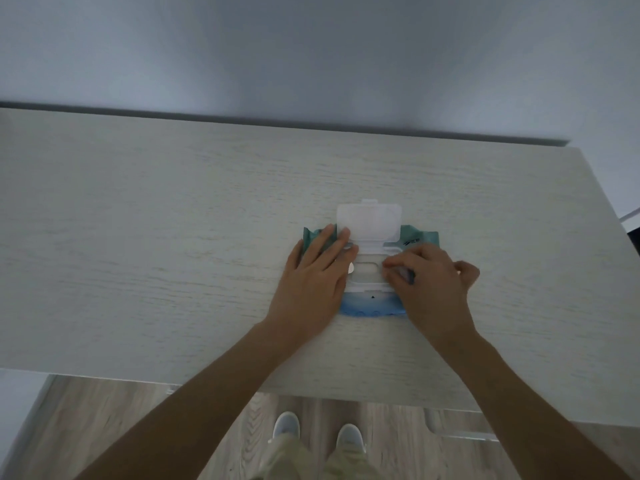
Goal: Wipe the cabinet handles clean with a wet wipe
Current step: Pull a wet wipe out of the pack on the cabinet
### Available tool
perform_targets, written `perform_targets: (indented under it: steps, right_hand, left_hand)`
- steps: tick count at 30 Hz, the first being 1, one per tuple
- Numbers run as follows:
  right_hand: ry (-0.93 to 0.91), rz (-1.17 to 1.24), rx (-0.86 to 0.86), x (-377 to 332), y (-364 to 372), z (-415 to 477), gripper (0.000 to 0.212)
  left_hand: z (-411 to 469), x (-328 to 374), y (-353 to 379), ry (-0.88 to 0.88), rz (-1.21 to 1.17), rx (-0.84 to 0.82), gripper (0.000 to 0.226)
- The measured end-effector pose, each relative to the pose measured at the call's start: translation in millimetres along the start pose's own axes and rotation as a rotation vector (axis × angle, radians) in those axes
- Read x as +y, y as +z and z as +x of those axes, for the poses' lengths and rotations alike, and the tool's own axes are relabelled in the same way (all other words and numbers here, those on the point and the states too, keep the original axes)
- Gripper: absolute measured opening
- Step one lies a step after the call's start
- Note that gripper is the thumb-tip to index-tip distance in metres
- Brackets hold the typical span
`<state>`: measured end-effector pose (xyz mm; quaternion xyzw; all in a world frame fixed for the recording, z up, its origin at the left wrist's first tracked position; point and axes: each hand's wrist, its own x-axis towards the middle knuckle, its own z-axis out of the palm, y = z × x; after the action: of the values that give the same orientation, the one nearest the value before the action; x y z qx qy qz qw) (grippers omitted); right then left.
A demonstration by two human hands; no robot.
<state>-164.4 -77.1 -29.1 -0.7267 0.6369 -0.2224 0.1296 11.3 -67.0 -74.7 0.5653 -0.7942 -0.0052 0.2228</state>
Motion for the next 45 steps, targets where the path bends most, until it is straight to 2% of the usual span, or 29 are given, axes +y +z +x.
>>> perform_targets:
  steps: [2, 5, 8, 10, 15, 21, 23, 25, 28, 30, 34, 37, 40, 42, 45]
  right_hand:
    - [-0.094, -0.097, 0.045, -2.2, 4.9, 2.5, 0.004]
    - [-0.181, -0.084, 0.046, -9.7, 12.6, 9.2, 0.01]
    - [-0.223, -0.056, 0.028, -13.1, 18.3, 12.2, 0.009]
    - [-0.228, -0.047, -0.026, -12.1, 19.1, 14.7, 0.01]
    - [-0.362, -0.206, -0.133, -9.0, 22.7, 19.4, 0.021]
    - [-0.207, 0.029, -0.21, -0.9, 11.1, 17.9, 0.028]
    - [-0.214, 0.012, -0.214, -3.5, 8.1, 16.1, 0.021]
    - [-0.217, 0.041, -0.204, -7.1, 6.8, 15.1, 0.006]
    - [-0.293, 0.07, -0.164, -12.1, 9.4, 14.7, 0.016]
    - [-0.299, 0.087, -0.113, -13.8, 11.8, 14.5, 0.009]
    - [-0.071, 0.18, 0.101, -14.4, -0.4, 19.4, 0.006]
    - [-0.194, 0.084, 0.126, -15.8, -1.6, 17.2, 0.011]
    - [-0.295, 0.084, -0.036, -16.0, 8.1, 14.4, 0.026]
    - [-0.308, 0.106, -0.118, -14.4, 12.5, 14.9, 0.022]
    - [-0.366, 0.054, -0.077, -11.2, 11.6, 15.5, 0.006]
  left_hand:
    - [-1.3, -1.1, 2.2, 0.003, 0.013, -0.01, 0.046]
    - [-0.6, -2.9, 3.6, -0.005, -0.006, -0.025, 0.06]
    - [-1.4, -3.0, 5.1, 0.003, -0.013, -0.009, 0.06]
    - [-1.3, -3.1, 5.9, -0.001, -0.032, 0.009, 0.059]
    - [-0.4, -3.0, 7.1, -0.008, -0.057, 0.044, 0.057]
    - [0.1, -2.5, 6.9, -0.062, -0.07, 0.072, 0.057]
    - [0.0, -2.4, 7.3, -0.06, -0.068, 0.068, 0.058]
    - [0.2, -2.2, 7.3, -0.052, -0.071, 0.069, 0.057]
    - [0.3, -2.6, 8.2, -0.045, -0.076, 0.076, 0.056]
    - [-0.3, -2.5, 8.4, -0.046, -0.048, 0.081, 0.056]
    - [-0.2, -1.2, 6.6, -0.059, -0.019, 0.072, 0.058]
    - [0.0, -1.4, 6.7, -0.055, -0.032, 0.067, 0.057]
    - [-0.1, -1.3, 6.7, -0.056, -0.041, 0.062, 0.056]
    - [0.1, -1.0, 6.7, -0.056, -0.044, 0.067, 0.056]
    - [0.0, -0.1, 6.7, -0.057, -0.03, 0.078, 0.057]
